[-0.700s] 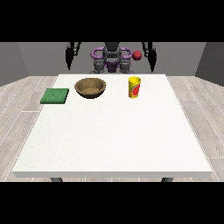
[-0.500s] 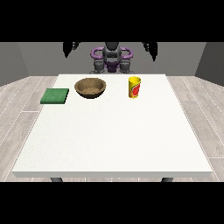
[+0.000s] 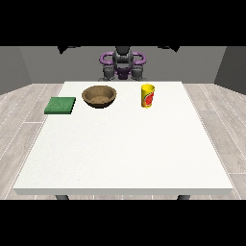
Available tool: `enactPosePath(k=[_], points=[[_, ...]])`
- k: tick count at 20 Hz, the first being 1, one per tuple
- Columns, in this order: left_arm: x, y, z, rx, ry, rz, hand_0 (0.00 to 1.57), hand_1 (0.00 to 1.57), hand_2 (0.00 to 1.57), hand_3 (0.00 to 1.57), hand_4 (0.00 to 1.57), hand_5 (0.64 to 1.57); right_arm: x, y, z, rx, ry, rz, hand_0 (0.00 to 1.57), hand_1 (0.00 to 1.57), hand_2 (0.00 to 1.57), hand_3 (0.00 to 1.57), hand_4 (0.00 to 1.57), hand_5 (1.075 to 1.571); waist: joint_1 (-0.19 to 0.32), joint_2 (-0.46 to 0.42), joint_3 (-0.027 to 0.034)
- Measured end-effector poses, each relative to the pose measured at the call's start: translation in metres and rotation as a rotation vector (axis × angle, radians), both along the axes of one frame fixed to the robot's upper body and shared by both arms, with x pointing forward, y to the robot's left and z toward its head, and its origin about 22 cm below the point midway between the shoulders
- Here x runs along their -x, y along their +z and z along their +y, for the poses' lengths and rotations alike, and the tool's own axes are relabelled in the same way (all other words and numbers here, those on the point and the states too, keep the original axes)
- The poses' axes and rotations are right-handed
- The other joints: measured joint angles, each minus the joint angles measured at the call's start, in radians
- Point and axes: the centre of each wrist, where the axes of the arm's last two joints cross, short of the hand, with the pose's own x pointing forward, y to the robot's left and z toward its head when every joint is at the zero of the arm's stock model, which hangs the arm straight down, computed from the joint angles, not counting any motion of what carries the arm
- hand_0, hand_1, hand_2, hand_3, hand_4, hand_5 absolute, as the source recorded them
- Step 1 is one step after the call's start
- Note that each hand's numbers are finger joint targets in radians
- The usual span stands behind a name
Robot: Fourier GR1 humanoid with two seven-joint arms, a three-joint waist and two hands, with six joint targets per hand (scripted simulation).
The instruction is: Pick the cup and pour the ball into the bowl, then pick the bowl and place it on the pad
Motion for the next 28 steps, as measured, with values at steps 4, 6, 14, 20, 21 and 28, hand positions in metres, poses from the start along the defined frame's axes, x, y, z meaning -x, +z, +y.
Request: enactPosePath(k=[4, 6, 14, 20, 21, 28], points=[[-0.005, 0.002, 0.015, 0.003, 0.004, -0.059, 0.00, 0.00, 0.00, 0.00, 0.00, 1.541, -0.001, 0.005, -0.006, -0.019, 0.009, -0.046, 0.00, 0.00, 0.00, 0.00, 0.00, 1.570, -0.004, 0.059, 0.0003], [-0.012, 0.004, 0.023, 0.004, 0.013, -0.096, 0.00, 0.00, 0.00, 0.00, 0.00, 1.536, -0.004, 0.005, -0.006, -0.020, 0.018, -0.074, 0.00, 0.00, 0.00, 0.00, 0.00, 1.570, -0.009, 0.097, 0.0002], [-0.030, -0.029, 0.011, -0.006, 0.020, -0.210, 0.00, 0.00, 0.00, 0.00, 0.00, 1.527, -0.019, -0.003, 0.007, -0.024, 0.044, -0.166, 0.00, 0.00, 0.00, 0.00, 0.00, 1.571, -0.026, 0.227, 0.0001], [-0.040, -0.068, -0.009, -0.016, 0.060, -0.241, 0.00, 0.00, 0.00, 0.00, 0.00, 1.518, -0.028, 0.001, 0.008, -0.022, 0.072, -0.212, 0.00, 0.00, 0.00, 0.00, 0.00, 1.571, -0.065, 0.284, 0.0002], [-0.044, -0.072, -0.017, -0.016, 0.062, -0.241, 0.00, 0.00, 0.00, 0.00, 0.00, 1.523, -0.030, 0.004, 0.005, -0.018, 0.075, -0.217, 0.00, 0.00, 0.00, 0.00, 0.00, 1.570, -0.071, 0.292, 0.0002], [-0.057, -0.104, -0.022, -0.032, 0.092, -0.287, 0.00, 0.00, 0.00, 0.00, 0.00, 1.518, -0.036, -0.001, -0.007, -0.022, 0.092, -0.264, 0.00, 0.00, 0.00, 0.00, 0.00, 1.570, -0.090, 0.365, 0.0001]])
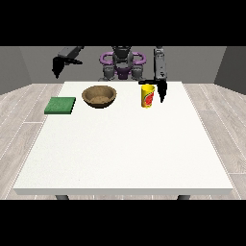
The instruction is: Pick the cup and pour the ball into the bowl, then pick the bowl and place it on the pad
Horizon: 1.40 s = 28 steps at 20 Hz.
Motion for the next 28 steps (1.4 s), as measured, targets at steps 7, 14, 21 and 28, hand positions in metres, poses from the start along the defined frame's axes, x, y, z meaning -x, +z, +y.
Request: enactPosePath(k=[7, 14, 21, 28], points=[[-0.011, -0.024, -0.002, -0.017, 0.022, 0.001, 0.00, 0.00, 0.00, 0.00, 0.00, 1.521, -0.003, -0.004, 0.000, 0.002, 0.022, -0.012, 0.00, 0.00, 0.00, 0.00, 0.00, 1.571, -0.014, 0.019, -0.0001], [-0.025, -0.028, -0.010, -0.023, 0.031, -0.026, 0.00, 0.00, 0.00, 0.00, 0.76, 1.320, -0.010, -0.007, -0.010, 0.005, 0.016, -0.040, 0.00, 0.00, 0.00, 0.00, 0.00, 1.571, -0.022, 0.060, 0.0010], [-0.016, -0.033, -0.008, -0.252, 0.150, -0.104, 1.32, 1.32, 1.57, 1.57, 1.48, 1.250, -0.018, 0.011, -0.011, 0.021, 0.031, -0.084, 0.00, 0.00, 0.00, 0.00, 0.00, 1.570, -0.060, 0.077, 0.0213], [-0.012, -0.038, -0.014, -0.372, 0.154, -0.001, 1.35, 1.35, 1.57, 1.57, 1.55, 1.306, -0.006, -0.011, -0.035, 0.020, -0.002, 0.029, 0.00, 0.00, 0.00, 0.00, 0.00, 1.570, -0.041, -0.027, 0.0090]])
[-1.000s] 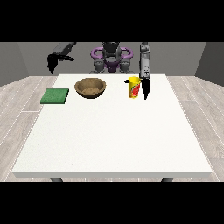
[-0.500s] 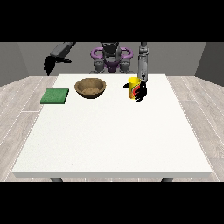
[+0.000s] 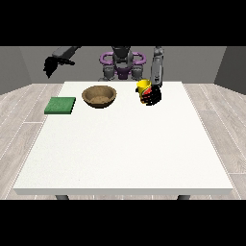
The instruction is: Pick the cup and pour the ball into the bowl, then pick the bowl and place it on the pad
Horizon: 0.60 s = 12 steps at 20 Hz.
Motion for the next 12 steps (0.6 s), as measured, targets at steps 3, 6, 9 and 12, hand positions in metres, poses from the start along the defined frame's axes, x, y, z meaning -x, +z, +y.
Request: enactPosePath(k=[3, 6, 9, 12], points=[[-0.008, 0.014, 0.025, -0.141, 0.027, 0.071, 1.44, 1.44, 1.57, 1.57, 1.57, 1.321, 0.004, -0.011, -0.003, -0.004, -0.023, 0.077, 0.00, 0.00, 0.00, 0.00, 0.00, 1.569, 0.025, -0.082, -0.0028], [-0.027, 0.049, 0.062, -0.286, 0.072, 0.122, 1.46, 1.46, 1.57, 1.57, 1.57, 1.296, 0.004, -0.016, -0.006, -0.010, -0.034, 0.124, 0.00, 0.00, 0.00, 0.00, 0.00, 1.569, 0.036, -0.135, -0.0039], [-0.048, 0.084, 0.072, -0.392, 0.106, 0.147, 1.46, 1.46, 1.57, 1.57, 1.57, 1.294, 0.004, -0.022, -0.009, -0.019, -0.041, 0.140, 0.00, 0.00, 0.00, 0.00, 0.00, 1.568, 0.045, -0.148, -0.0048], [-0.059, 0.101, 0.062, -0.457, 0.123, 0.175, 1.46, 1.46, 1.57, 1.57, 1.57, 1.294, 0.006, -0.033, -0.010, -0.027, -0.048, 0.161, 0.00, 0.00, 0.00, 0.00, 0.00, 1.568, 0.049, -0.167, -0.0063]])
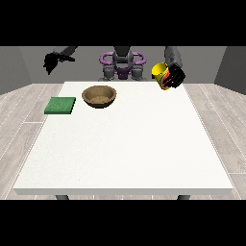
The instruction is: Pick the cup and pour the ball into the bowl, then pick the bowl and place it on the pad
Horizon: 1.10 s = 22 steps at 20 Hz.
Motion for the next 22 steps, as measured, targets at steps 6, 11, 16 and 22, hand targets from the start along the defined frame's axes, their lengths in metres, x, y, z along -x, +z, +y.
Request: enactPosePath(k=[6, 11, 16, 22], points=[[-0.009, 0.009, -0.036, -0.094, 0.008, 0.045, 1.49, 1.49, 1.57, 1.57, 1.53, 1.287, 0.009, -0.012, -0.018, -0.018, -0.021, 0.037, 0.00, 0.00, 0.00, 0.00, 0.00, 1.569, 0.018, -0.032, -0.0011], [-0.020, 0.016, -0.081, -0.259, 0.030, 0.054, 1.52, 1.52, 1.57, 1.57, 1.57, 1.211, 0.003, -0.011, -0.019, -0.019, -0.007, 0.053, 0.00, 0.00, 0.00, 0.00, 0.00, 1.570, 0.008, -0.056, -0.0009], [-0.032, 0.036, -0.118, -0.485, 0.038, 0.026, 1.55, 1.55, 1.57, 1.57, 1.53, 1.298, 0.000, -0.011, -0.023, -0.025, 0.011, 0.062, 0.00, 0.00, 0.00, 0.00, 0.00, 1.571, -0.018, -0.075, -0.0002], [-0.029, 0.037, -0.180, -0.802, -0.035, -0.023, 1.48, 1.48, 1.57, 1.57, 1.57, 1.098, -0.001, -0.013, -0.029, -0.027, 0.007, 0.074, 0.00, 0.00, 0.00, 0.00, 0.00, 1.571, -0.025, -0.085, 0.0003]])
